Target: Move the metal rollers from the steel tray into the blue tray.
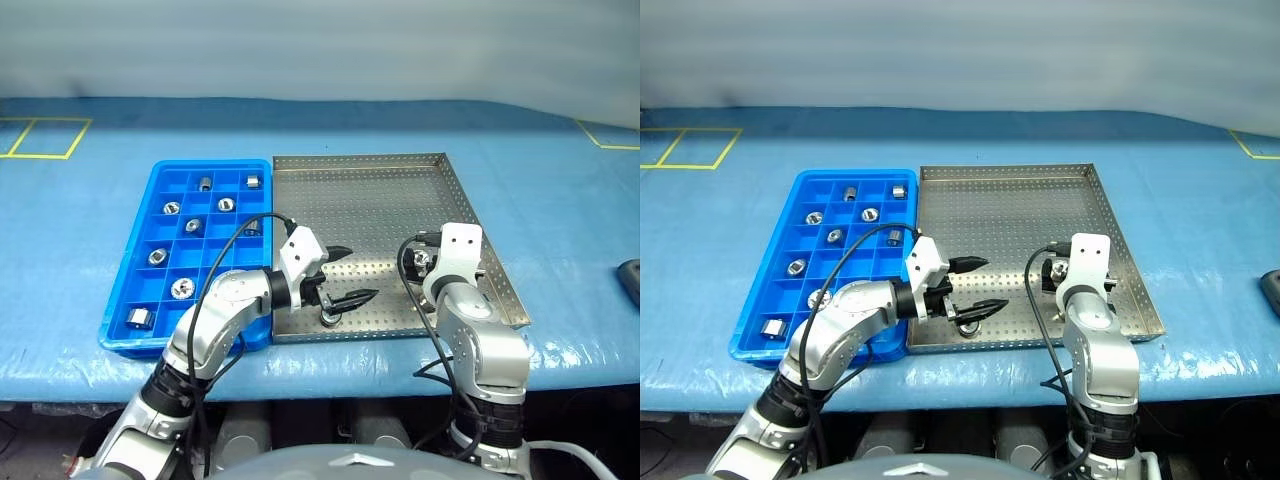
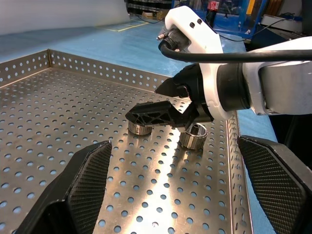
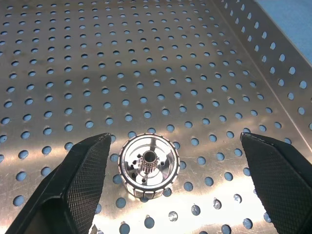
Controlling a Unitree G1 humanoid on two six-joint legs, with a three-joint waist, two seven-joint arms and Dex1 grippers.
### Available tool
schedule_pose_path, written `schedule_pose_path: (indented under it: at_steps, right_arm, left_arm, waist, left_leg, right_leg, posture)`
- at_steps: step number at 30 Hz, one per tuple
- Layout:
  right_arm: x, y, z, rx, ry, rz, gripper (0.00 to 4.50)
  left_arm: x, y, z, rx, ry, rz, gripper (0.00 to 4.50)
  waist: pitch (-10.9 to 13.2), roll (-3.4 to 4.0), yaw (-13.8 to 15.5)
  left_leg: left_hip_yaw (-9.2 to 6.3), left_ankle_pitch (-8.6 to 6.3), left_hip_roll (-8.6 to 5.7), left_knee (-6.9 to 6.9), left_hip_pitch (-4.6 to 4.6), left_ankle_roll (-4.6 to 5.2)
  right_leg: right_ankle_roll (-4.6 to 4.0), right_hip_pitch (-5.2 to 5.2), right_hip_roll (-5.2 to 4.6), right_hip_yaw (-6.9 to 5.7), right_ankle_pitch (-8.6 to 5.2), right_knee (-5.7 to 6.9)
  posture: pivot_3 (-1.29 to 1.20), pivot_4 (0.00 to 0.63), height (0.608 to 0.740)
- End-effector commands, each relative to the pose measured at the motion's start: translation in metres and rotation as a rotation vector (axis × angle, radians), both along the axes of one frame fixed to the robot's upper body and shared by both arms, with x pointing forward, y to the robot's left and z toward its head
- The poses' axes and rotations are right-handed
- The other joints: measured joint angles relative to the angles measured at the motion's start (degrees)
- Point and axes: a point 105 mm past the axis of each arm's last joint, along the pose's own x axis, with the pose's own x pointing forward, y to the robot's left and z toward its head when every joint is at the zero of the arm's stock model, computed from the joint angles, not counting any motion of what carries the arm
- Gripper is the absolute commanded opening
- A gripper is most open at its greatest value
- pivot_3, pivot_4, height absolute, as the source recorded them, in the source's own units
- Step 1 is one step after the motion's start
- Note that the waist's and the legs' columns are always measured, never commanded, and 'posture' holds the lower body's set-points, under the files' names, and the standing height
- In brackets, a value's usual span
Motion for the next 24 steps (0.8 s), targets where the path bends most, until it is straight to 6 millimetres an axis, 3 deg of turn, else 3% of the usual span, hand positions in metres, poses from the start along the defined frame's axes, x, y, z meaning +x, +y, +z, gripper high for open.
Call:
schedule_pose_path:
  at_steps: [1, 9, 12, 19, 24]
  right_arm:
    - [0.009, 0.0, 0.007, 0.015, -0.041, -0.005, 4.5]
    - [0.017, 0.004, -0.007, 0.003, 0.008, 0.011, 4.5]
    - [0.018, 0.008, -0.009, 0.009, 0.022, 0.018, 3.92]
    - [0.017, 0.018, -0.002, 0.012, 0.014, 0.052, 1.7]
    - [0.021, 0.032, 0.025, -0.008, -0.055, 0.122, 1.71]
  left_arm:
    - [-0.01, -0.006, 0.015, -0.037, -0.048, -0.042, 4.49]
    - [-0.013, -0.005, 0.015, -0.036, -0.053, -0.022, 4.49]
    - [-0.014, -0.004, 0.014, -0.036, -0.052, -0.015, 4.5]
    - [-0.014, -0.003, 0.015, -0.039, -0.059, 0.0, 4.5]
    - [-0.005, 0.004, 0.024, -0.079, -0.084, 0.079, 4.5]
  waist:
    - [0.0, 0.0, 0.02]
    - [0.0, 0.02, 0.07]
    - [0.01, 0.02, 0.18]
    - [0.01, 0.03, 0.37]
    - [0.05, 0.11, 0.51]
  left_leg:
    - [0.02, 0.0, 0.0, -0.01, 0.01, 0.0]
    - [0.05, 0.01, -0.01, -0.05, 0.04, 0.03]
    - [0.06, 0.01, -0.01, -0.05, 0.04, 0.04]
    - [0.04, 0.01, 0.0, -0.08, 0.04, 0.03]
    - [0.04, 0.01, 0.0, -0.09, 0.03, 0.04]
  right_leg:
    - [0.0, 0.0, 0.0, 0.02, 0.0, 0.0]
    - [0.04, -0.01, 0.0, 0.08, 0.03, -0.01]
    - [0.05, -0.01, 0.0, 0.09, 0.03, -0.02]
    - [0.05, -0.02, 0.0, 0.09, 0.03, -0.02]
    - [0.05, -0.03, 0.0, 0.1, 0.03, -0.04]
  posture:
    - [0.01, 0.15, 0.74]
    - [0.04, 0.15, 0.74]
    - [0.08, 0.15, 0.74]
    - [0.09, 0.15, 0.74]
    - [0.11, 0.15, 0.74]
